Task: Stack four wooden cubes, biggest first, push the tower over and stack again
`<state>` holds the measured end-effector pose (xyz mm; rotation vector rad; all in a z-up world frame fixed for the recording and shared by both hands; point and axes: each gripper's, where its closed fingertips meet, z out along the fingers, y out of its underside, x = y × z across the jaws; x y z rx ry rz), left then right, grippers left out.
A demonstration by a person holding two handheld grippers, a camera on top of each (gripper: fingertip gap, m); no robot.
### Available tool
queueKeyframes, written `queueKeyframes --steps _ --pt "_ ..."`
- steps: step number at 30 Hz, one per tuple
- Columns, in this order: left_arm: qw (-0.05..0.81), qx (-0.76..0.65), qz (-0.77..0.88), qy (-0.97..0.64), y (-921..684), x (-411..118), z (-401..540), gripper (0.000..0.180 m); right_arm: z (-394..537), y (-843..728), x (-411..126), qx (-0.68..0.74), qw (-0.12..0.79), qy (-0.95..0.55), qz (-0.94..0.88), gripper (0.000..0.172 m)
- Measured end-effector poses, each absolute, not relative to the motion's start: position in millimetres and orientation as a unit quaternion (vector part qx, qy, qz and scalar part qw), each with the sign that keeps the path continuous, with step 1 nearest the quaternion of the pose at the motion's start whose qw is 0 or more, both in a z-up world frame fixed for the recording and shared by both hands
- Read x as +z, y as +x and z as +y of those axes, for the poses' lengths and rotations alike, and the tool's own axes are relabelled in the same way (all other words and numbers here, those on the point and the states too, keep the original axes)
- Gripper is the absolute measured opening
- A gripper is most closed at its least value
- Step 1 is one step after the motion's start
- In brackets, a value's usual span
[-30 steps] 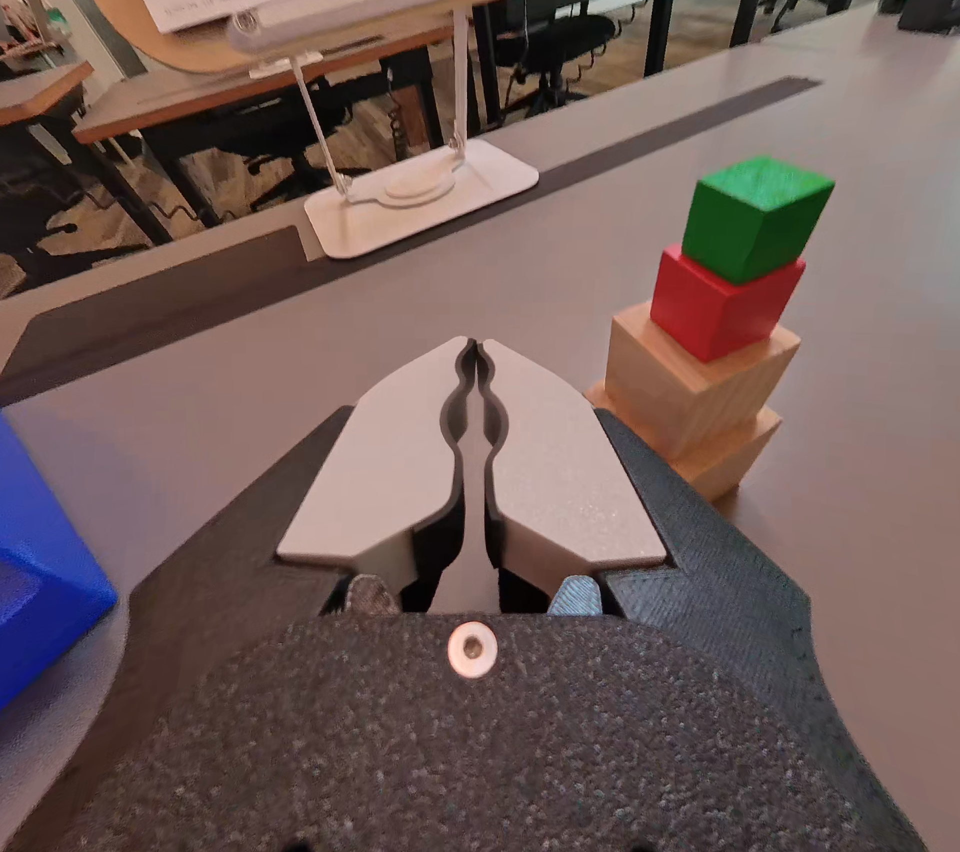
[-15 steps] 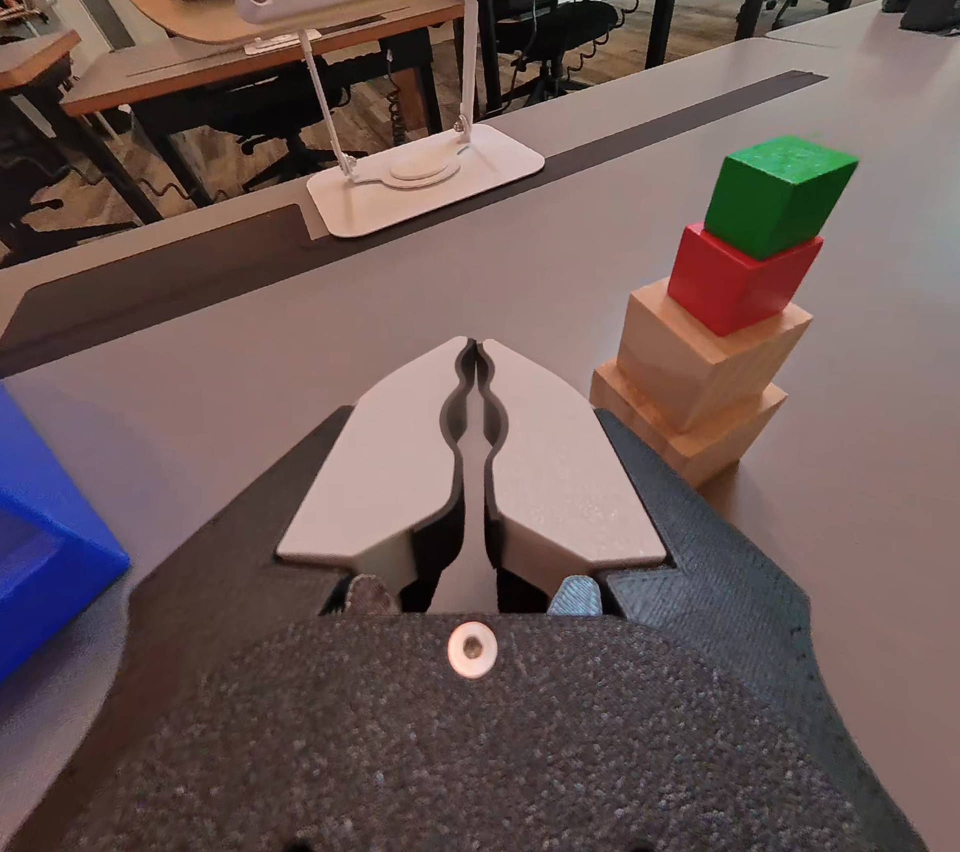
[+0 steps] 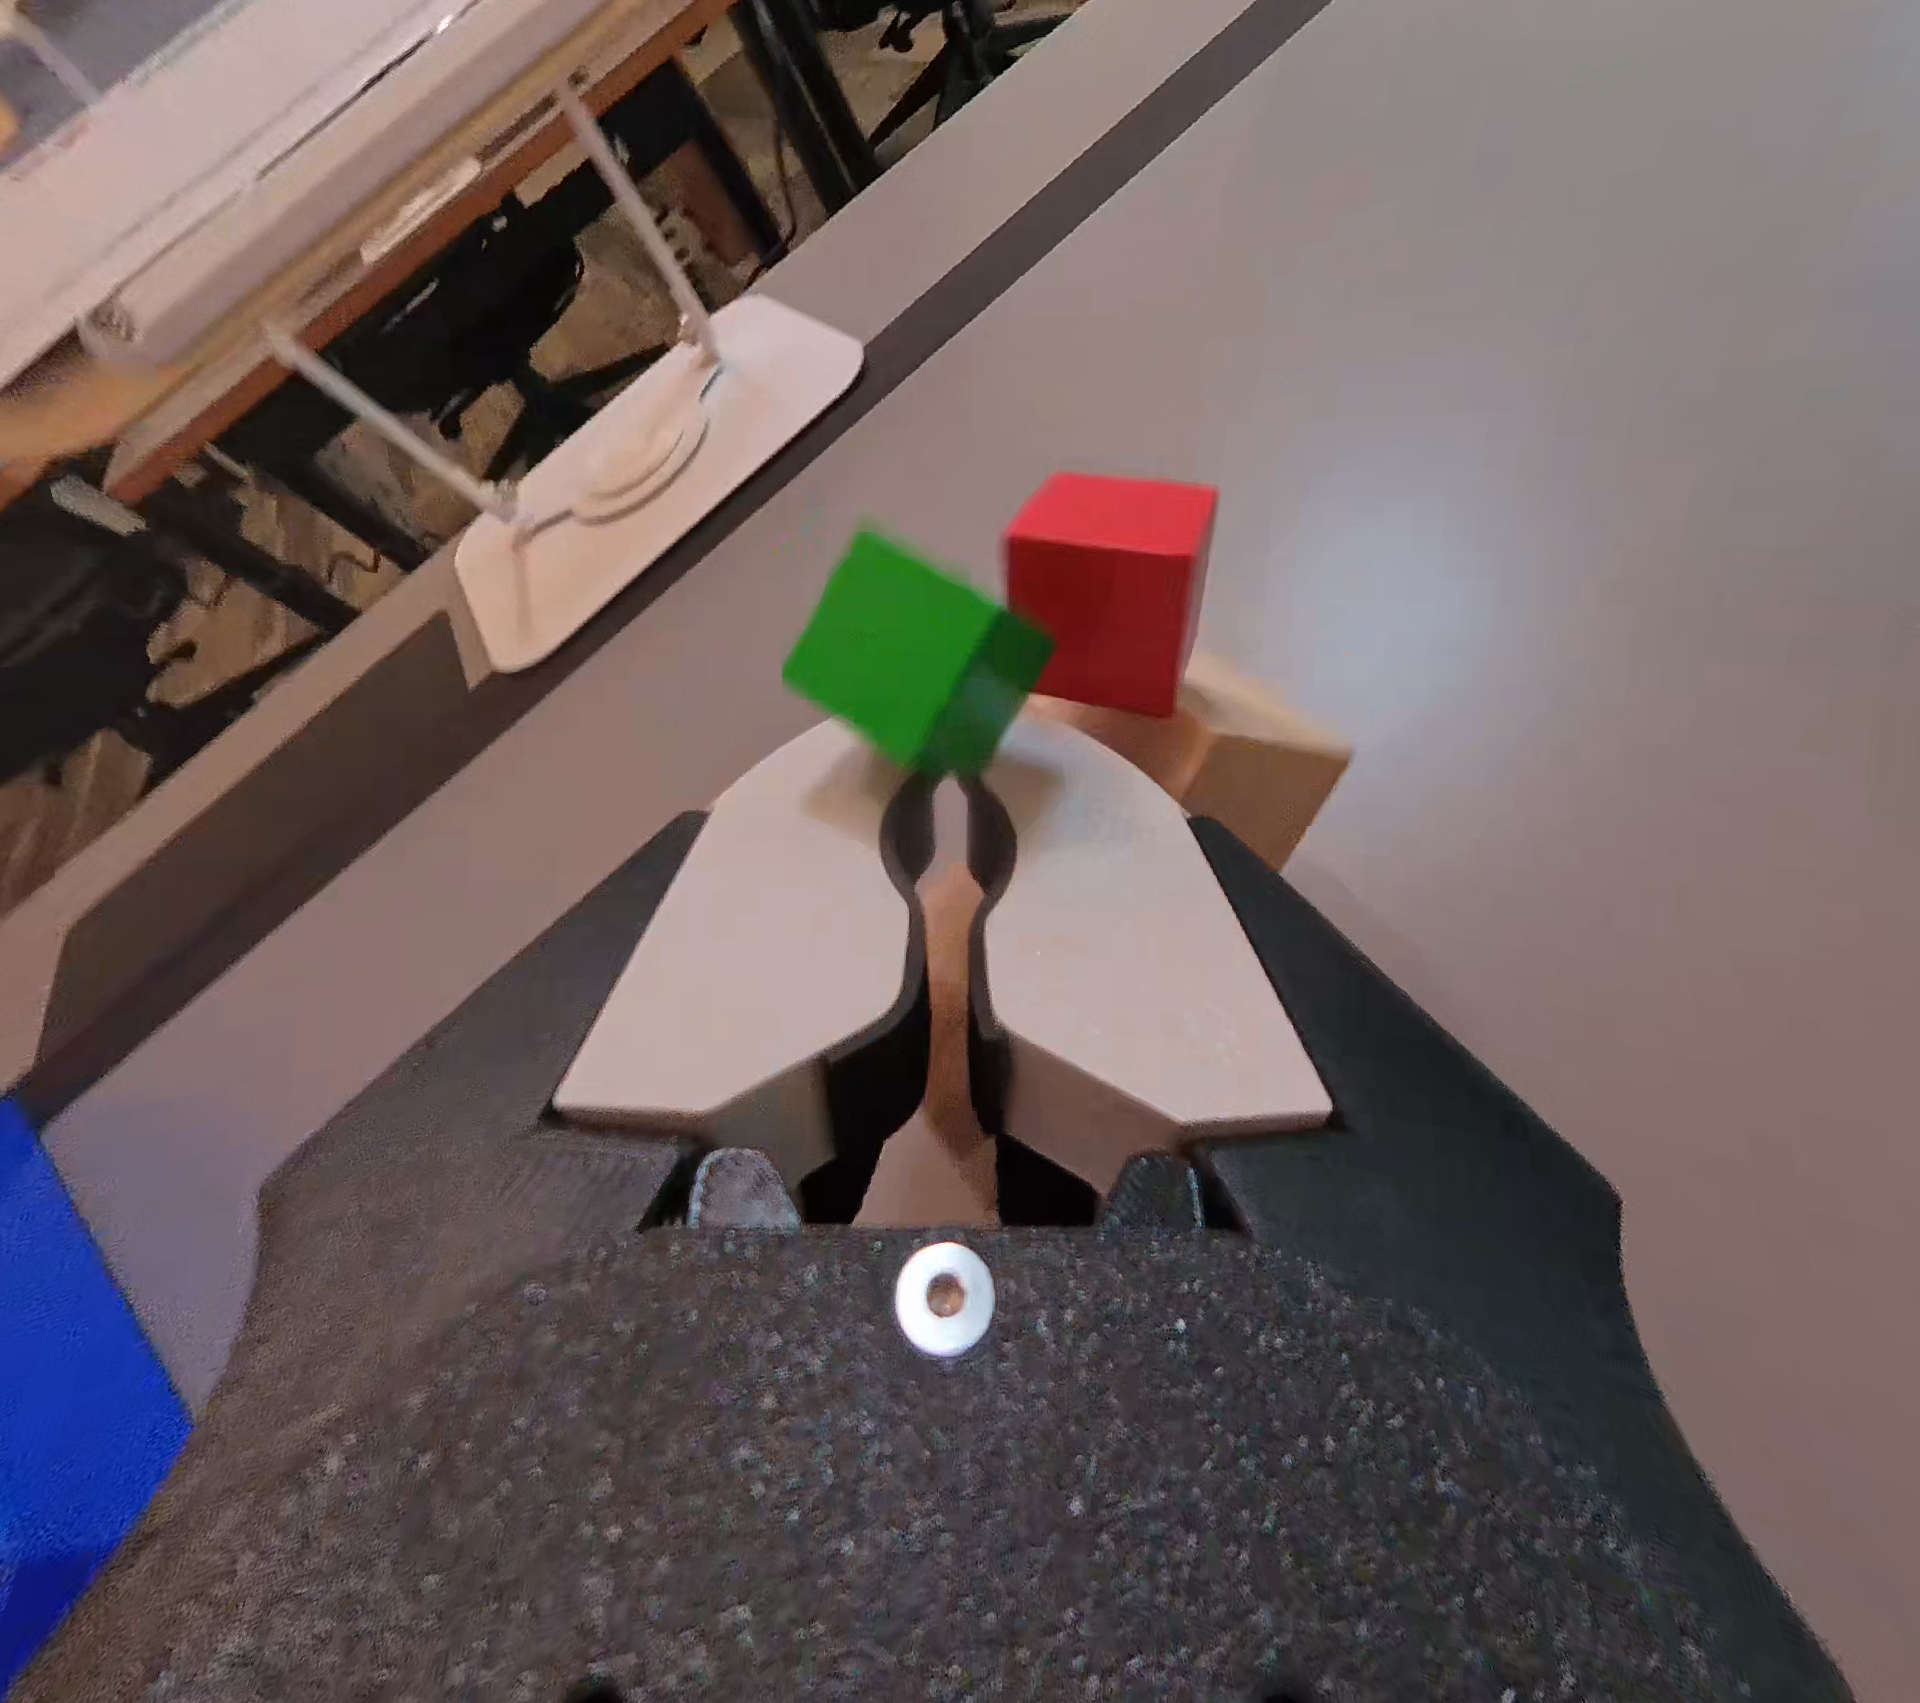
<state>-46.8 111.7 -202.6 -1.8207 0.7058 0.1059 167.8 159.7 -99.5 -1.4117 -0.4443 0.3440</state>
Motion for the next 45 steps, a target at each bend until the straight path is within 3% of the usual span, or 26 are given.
queueKeyframes --steps 8,13,17,26,31,34,36,41,45 --pt "0.612 -0.001 0.337 -0.716 -8 -160 110 0.000 158 162 -101 0.168 0.721 -0.638 -0.211 0.000" --pt "0.682 -0.092 0.223 -0.690 -75 -102 118 0.000 153 148 -104 0.179 0.715 -0.632 -0.238 0.003" --pt "0.708 -0.149 0.144 -0.676 -141 -86 143 0.001 145 124 -113 0.200 0.695 -0.627 -0.289 0.009" --pt "0.718 -0.126 0.078 -0.680 -222 -136 148 0.003 103 42 -151 0.272 0.561 -0.628 -0.465 0.063" --pt "0.710 -0.119 0.084 -0.689 -223 -143 154 0.005 66 -26 -178 0.253 0.414 -0.618 -0.619 0.089" --pt "0.705 -0.104 0.102 -0.694 -220 -146 155 0.005 61 -55 -208 0.211 0.323 -0.616 -0.687 0.095" --pt "0.704 -0.103 0.107 -0.694 -218 -146 155 0.005 63 -70 -226 0.196 0.276 -0.617 -0.710 0.097" --pt "0.694 -0.106 0.112 -0.703 -217 -152 157 0.005 68 -83 -259 0.146 0.189 -0.611 -0.755 0.067" --pt "0.692 -0.110 0.114 -0.704 -215 -152 157 0.004 77 -80 -216 0.167 0.223 -0.588 -0.759 0.061"
